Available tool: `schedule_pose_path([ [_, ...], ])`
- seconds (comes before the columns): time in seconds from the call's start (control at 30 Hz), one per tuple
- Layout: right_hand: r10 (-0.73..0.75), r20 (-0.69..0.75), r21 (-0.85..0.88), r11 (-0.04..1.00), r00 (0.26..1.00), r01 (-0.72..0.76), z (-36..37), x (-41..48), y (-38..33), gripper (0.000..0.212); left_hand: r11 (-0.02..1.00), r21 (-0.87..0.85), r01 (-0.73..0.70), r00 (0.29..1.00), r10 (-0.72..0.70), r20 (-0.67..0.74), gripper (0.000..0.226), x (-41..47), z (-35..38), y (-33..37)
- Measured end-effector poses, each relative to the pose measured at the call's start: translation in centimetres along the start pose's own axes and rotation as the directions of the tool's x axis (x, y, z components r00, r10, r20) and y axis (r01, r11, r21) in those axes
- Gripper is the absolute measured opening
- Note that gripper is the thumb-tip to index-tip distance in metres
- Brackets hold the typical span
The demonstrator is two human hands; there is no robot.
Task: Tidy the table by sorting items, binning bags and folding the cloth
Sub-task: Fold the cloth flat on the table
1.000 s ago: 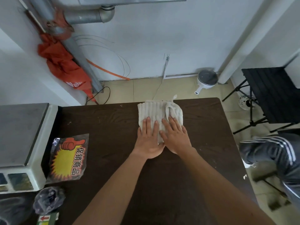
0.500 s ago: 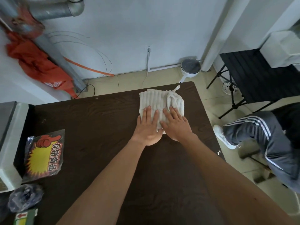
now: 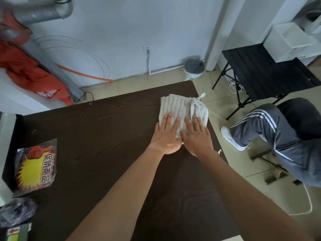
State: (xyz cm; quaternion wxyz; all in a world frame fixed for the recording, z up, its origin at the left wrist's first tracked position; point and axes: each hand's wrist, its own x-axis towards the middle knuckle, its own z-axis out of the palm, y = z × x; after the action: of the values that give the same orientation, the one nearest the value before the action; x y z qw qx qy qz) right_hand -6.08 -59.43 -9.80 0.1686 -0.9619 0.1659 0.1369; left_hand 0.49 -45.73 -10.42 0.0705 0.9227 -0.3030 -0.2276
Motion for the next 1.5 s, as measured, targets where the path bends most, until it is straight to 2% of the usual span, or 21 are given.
schedule_pose_path([
  [0.33, 0.135, -0.133, -0.004, 0.991, 0.982, -0.137, 3.0, -6.9, 0.8, 0.064, 0.994, 0.025, -0.107, 0.993, 0.105, 0.056, 0.079, -4.4, 1.8, 2.5],
  [0.67, 0.104, -0.152, -0.053, 0.992, 0.983, -0.113, 4.7, -11.3, -0.2, 0.069, 0.998, 0.019, -0.066, 0.997, 0.065, 0.043, 0.077, -9.6, 4.0, 3.1],
  [1.17, -0.040, -0.048, -0.244, 0.969, 0.998, 0.028, 5.2, -10.8, -3.8, 0.067, 0.997, -0.016, 0.076, 0.996, -0.075, 0.052, 0.077, -12.1, 3.4, 0.2],
  [1.33, -0.062, 0.028, -0.256, 0.964, 0.998, 0.067, 5.0, -9.0, -7.5, 0.068, 0.989, -0.013, 0.144, 0.988, -0.143, 0.057, 0.077, -12.4, 2.6, -3.1],
  [1.5, -0.170, 0.117, -0.267, 0.944, 0.979, 0.195, 4.9, -6.8, -11.9, 0.068, 0.965, 0.003, 0.264, 0.961, -0.263, 0.085, 0.076, -13.6, 1.5, -7.4],
])
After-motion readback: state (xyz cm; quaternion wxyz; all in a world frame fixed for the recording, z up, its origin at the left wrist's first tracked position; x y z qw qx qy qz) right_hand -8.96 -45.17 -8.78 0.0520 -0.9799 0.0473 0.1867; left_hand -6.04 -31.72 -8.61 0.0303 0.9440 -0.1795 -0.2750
